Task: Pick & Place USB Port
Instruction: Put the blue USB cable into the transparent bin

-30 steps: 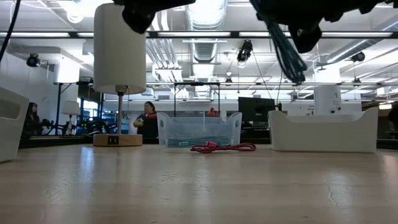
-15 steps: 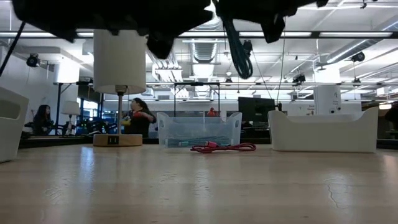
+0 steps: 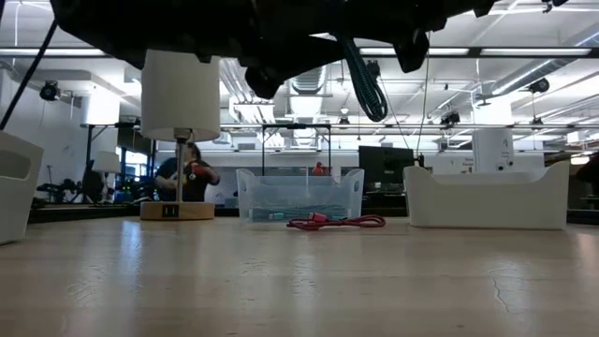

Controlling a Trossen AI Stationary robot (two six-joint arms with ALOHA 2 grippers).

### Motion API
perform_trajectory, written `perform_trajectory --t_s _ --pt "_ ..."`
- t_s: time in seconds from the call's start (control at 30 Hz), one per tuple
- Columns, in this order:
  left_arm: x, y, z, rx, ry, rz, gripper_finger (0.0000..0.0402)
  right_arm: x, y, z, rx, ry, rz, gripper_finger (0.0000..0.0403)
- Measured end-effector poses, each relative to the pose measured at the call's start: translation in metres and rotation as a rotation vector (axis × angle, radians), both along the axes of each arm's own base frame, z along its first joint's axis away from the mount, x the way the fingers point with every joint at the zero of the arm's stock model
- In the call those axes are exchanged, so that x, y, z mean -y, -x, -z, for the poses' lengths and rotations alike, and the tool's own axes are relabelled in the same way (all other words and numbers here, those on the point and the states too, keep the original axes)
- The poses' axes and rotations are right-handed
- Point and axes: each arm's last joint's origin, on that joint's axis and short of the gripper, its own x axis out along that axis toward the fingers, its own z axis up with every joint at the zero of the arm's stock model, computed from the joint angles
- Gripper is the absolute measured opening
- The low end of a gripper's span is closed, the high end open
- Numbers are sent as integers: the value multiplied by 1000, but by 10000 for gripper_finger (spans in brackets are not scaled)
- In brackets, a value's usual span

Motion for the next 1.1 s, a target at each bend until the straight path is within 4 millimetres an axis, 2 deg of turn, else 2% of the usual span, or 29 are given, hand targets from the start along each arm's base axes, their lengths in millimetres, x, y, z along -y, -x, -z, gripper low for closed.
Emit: perform_trajectory --t_s 0.17,0.37,0.5,0.83,1.0,1.1 --pt "-2 -8 -7 30 5 -9 202 0 0 0 4 21 -6 25" --pt "-2 -12 -4 13 -5 -14 194 0 -1 -2 12 16 -5 25" --pt "-3 -11 0 -24 -18 -40 160 0 -1 -2 13 14 -2 25" --pt "-5 -11 0 -30 -22 -74 29 0 -1 -1 9 25 9 28" --pt "-5 -11 1 -35 -24 -79 22 0 0 0 -5 38 5 62" --pt "-6 -11 2 -50 -29 -80 31 0 0 2 -26 53 -1 89"
